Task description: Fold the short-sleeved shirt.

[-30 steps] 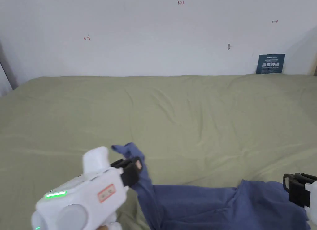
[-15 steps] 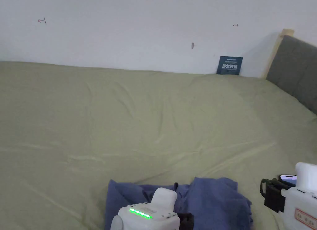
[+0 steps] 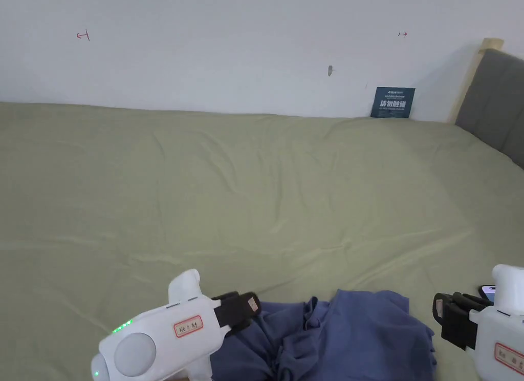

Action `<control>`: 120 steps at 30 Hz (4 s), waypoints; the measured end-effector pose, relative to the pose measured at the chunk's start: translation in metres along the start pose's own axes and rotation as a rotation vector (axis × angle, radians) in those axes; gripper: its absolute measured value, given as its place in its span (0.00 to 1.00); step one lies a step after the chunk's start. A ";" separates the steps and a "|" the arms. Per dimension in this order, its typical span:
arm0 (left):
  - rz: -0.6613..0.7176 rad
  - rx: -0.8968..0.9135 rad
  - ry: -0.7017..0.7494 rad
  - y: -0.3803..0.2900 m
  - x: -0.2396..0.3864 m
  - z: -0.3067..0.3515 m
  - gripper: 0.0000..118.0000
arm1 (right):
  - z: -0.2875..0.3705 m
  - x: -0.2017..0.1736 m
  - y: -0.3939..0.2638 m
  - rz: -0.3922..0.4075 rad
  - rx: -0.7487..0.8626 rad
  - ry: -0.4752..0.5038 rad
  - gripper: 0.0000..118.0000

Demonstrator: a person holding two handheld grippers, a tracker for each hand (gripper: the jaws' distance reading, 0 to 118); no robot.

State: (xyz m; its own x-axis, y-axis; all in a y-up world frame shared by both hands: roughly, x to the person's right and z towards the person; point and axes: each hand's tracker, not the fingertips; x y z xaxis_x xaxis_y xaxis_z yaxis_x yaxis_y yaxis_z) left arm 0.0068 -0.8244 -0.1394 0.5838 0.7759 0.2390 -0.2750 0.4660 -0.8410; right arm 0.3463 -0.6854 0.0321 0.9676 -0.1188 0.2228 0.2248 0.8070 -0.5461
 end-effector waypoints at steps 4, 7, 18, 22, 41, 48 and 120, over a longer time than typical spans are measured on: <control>0.071 -0.108 -0.010 -0.028 -0.008 -0.036 0.01 | 0.007 0.000 0.003 0.018 0.011 -0.002 0.00; 0.011 -0.170 -0.093 -0.052 0.003 -0.061 0.01 | 0.012 0.004 0.007 0.022 0.013 -0.016 0.00; 0.122 -0.219 -0.093 -0.066 0.005 -0.079 0.01 | 0.019 -0.004 0.017 0.063 0.033 -0.038 0.00; 0.024 -0.129 -0.199 -0.015 0.004 -0.023 0.24 | 0.010 -0.012 0.018 0.057 0.023 0.004 0.00; 0.211 -0.187 0.050 0.001 -0.064 0.010 0.07 | -0.002 -0.026 0.024 0.101 0.014 0.046 0.00; 0.259 -0.095 0.050 0.035 -0.076 0.063 0.07 | 0.004 -0.019 0.022 0.099 0.007 0.019 0.00; 0.062 0.002 0.215 0.075 -0.085 0.144 0.24 | -0.251 -0.127 -0.043 -0.240 -0.560 0.983 0.00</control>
State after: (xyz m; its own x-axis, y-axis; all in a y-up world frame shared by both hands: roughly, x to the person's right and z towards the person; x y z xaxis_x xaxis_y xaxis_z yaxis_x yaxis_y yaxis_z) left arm -0.1732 -0.7941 -0.1530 0.7152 0.6946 0.0777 -0.3167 0.4212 -0.8499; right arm 0.2421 -0.8500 -0.1751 0.5100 -0.8314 -0.2208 0.1967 0.3626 -0.9110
